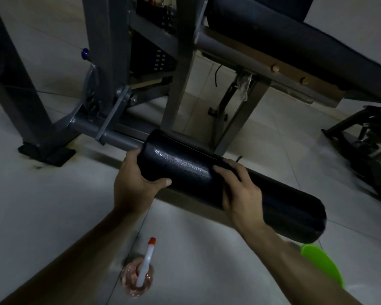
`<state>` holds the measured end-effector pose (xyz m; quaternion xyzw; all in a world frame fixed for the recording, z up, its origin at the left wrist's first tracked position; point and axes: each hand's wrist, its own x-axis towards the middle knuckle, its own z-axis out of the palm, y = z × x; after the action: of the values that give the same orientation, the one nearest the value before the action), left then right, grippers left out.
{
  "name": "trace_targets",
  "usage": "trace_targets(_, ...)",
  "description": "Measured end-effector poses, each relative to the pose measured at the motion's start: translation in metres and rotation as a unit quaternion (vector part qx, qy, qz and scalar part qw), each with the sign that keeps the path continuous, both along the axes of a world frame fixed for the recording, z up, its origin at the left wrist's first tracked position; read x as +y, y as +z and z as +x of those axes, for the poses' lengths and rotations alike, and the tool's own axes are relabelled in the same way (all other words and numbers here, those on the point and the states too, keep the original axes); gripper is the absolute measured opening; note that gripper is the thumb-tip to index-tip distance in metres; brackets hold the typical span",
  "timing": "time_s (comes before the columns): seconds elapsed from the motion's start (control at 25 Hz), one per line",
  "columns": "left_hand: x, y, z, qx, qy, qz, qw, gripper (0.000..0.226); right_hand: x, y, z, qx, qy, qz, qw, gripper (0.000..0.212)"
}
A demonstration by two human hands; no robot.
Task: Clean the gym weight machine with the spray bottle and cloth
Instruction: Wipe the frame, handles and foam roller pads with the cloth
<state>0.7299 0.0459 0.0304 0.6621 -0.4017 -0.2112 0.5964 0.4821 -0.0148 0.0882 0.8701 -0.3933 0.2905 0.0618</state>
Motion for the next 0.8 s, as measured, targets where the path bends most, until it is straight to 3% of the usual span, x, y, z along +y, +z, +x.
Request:
trace_targets(0.28, 0.006, 0.013, -0.009, -0.040, 0.008, -0.014, 0.999, 0.086, -0.021, 0.016, 0.173, 0.033, 0.164, 0.004, 0.986, 0.038)
trace_targets(0.48, 0.006, 0.006, -0.007, -0.015, 0.014, -0.008, 1.000, 0.096, -0.023, 0.019, 0.095, 0.101, 0.184, -0.006, 0.978, 0.046)
trace_targets(0.64, 0.006, 0.010, -0.008, -0.031, 0.020, 0.005, 0.999, 0.098, -0.009, 0.011, 0.010, 0.059, 0.123, -0.021, 0.991, 0.047)
trace_targets(0.8, 0.005, 0.016, -0.008, -0.057, 0.020, 0.022, 0.998, 0.089, -0.007, 0.012, 0.078, 0.037, 0.126, 0.003, 0.991, 0.048)
